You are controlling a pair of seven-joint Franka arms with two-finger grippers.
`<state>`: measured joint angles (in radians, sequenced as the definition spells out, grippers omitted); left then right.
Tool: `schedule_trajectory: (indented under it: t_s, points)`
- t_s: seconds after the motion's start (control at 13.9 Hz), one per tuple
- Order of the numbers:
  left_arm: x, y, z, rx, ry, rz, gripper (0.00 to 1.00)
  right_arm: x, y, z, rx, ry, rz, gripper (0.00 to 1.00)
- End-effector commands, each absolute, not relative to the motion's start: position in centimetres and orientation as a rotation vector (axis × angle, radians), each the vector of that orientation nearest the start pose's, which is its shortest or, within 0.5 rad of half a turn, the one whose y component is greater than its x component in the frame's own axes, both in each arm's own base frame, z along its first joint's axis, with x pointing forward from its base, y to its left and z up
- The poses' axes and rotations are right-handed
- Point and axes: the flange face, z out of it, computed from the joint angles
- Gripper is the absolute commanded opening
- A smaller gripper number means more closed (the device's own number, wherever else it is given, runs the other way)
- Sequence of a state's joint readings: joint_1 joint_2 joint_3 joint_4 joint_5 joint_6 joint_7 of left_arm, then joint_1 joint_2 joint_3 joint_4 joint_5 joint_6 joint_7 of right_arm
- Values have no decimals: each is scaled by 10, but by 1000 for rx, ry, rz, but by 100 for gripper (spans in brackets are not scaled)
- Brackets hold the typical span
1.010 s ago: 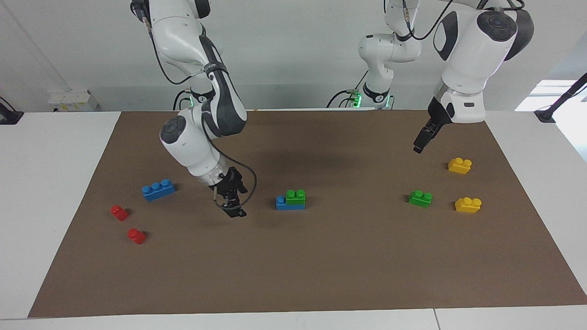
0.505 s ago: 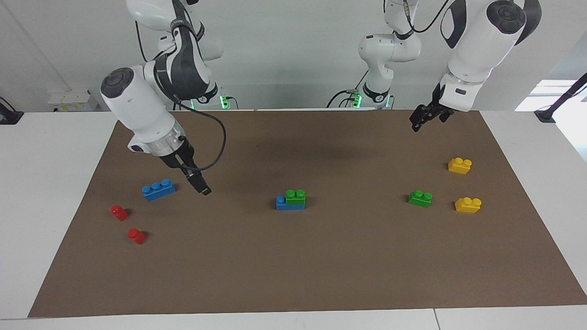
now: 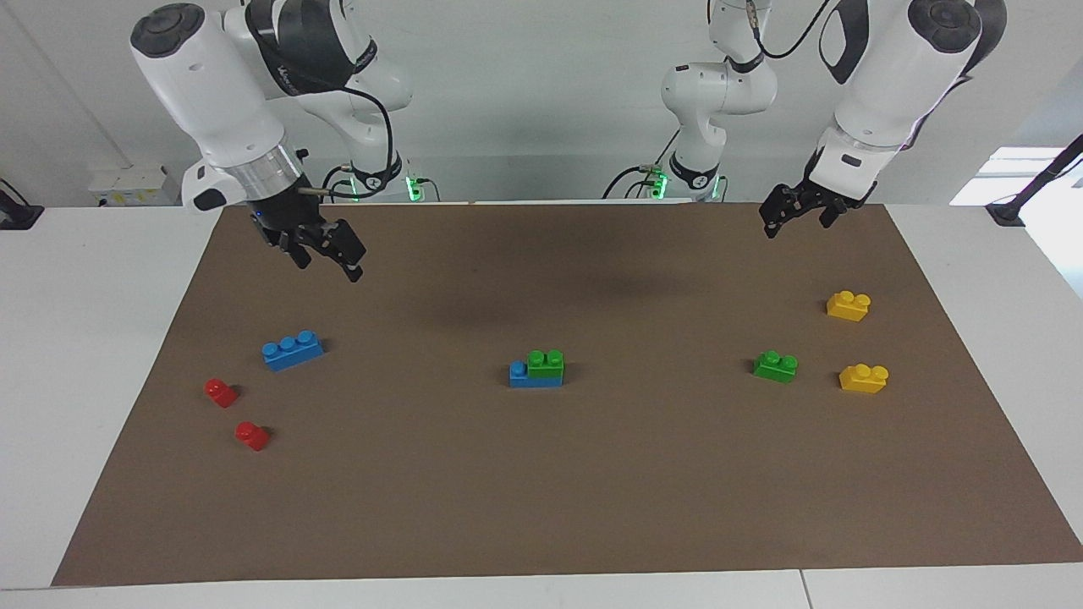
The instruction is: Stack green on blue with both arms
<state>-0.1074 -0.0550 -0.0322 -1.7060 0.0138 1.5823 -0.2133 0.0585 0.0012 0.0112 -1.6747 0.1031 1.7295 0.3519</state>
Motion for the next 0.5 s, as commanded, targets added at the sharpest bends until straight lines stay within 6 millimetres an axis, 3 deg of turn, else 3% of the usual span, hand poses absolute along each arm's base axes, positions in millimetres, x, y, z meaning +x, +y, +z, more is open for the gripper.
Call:
schedule_trajectory:
  t_s: [0.0,0.43]
  points:
    - [543,-64,587,-3132,-89,73,100,551,34,597,-3079,214,-28,100]
    - [553,-64,602,-3144,-80,-21,100,539,10,602,-3131,152,34,100]
